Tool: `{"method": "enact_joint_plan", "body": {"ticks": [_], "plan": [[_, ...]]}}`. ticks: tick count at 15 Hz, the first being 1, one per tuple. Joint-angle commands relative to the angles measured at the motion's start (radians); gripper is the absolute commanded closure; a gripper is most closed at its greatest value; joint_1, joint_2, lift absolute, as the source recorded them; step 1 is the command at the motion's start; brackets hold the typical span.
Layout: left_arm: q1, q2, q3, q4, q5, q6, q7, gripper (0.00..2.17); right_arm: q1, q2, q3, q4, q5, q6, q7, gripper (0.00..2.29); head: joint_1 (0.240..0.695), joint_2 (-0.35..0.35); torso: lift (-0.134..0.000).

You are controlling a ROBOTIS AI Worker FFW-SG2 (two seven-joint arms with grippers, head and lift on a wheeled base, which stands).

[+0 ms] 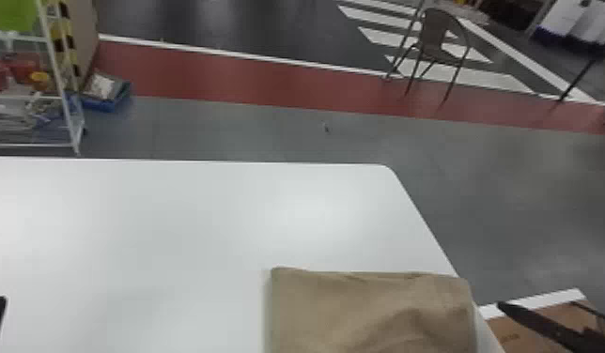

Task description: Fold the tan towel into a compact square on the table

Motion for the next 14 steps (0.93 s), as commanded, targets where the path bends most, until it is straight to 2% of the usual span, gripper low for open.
{"method": "enact_joint_plan", "body": {"ticks": [1,5,7,11,14], "plan": [[0.039,-0.003,-0.019,-0.006,0.012,-0.157,0.003,0.04,0.0,0.026,0.039,0.012,-0.003,-0.022,0.024,0.22,0.695,-0.35,-0.123],[0.042,0.005,-0.084,0.042,0.001,-0.298,0.003,0.05,0.013,0.066,0.085,-0.031,0.012,-0.022,0.061,0.41,0.695,-0.35,-0.123],[0.037,0.005,-0.119,0.047,-0.003,-0.31,0.002,0.13,0.017,0.069,0.081,-0.073,0.016,0.055,0.07,0.41,0.695,-0.35,-0.123],[0.044,0.011,-0.187,0.05,-0.003,-0.341,-0.007,0.13,0.019,0.067,0.077,-0.08,0.032,0.067,0.07,0.41,0.695,-0.35,-0.123],[0.042,0.011,-0.174,0.05,-0.002,-0.362,-0.007,0.13,0.014,0.066,0.117,-0.071,0.078,0.079,0.067,0.4,0.695,-0.35,-0.123]]}}
